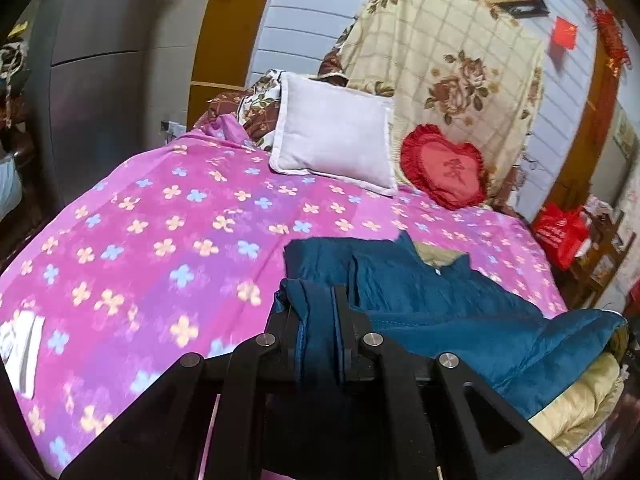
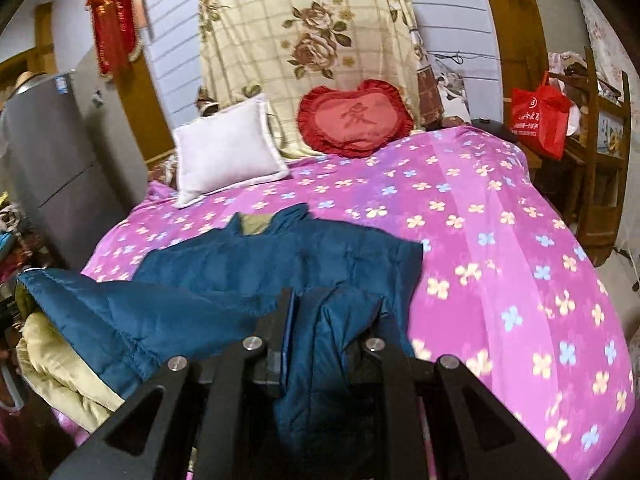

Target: Fold large clothes

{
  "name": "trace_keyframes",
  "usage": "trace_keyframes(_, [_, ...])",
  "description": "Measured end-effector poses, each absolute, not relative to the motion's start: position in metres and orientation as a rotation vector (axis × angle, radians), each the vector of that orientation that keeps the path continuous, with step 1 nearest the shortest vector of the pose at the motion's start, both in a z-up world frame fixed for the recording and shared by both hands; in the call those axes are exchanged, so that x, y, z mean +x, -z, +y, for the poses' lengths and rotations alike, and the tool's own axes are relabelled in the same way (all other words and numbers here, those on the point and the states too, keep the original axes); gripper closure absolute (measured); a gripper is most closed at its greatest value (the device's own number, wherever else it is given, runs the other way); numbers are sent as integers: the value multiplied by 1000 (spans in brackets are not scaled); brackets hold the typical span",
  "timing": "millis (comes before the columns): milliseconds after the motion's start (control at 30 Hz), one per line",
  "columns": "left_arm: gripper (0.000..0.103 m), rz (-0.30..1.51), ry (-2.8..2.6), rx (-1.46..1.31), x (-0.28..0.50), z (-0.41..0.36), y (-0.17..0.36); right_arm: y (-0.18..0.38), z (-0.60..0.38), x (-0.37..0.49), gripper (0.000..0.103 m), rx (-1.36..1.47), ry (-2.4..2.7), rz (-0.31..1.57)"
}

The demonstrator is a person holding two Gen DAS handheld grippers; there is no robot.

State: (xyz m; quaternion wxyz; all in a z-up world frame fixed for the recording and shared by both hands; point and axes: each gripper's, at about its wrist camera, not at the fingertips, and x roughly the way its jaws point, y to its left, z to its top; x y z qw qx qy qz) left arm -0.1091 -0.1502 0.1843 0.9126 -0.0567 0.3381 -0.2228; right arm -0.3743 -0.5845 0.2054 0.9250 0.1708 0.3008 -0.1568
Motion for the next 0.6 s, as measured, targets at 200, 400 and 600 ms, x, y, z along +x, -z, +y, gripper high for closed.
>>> trace_keyframes(200, [103,733,399,-102,-53,-187,-153,-183,-630,-306,86,394,372,660])
trace_keyframes(400, [103,738,445,-107,-15,-208,-127,-142,-668,-245,86,445,430,686])
trace_keyframes(600, [87,686,558,-60,-24,-196,-154,-84,-692,-214,86,543,481,729])
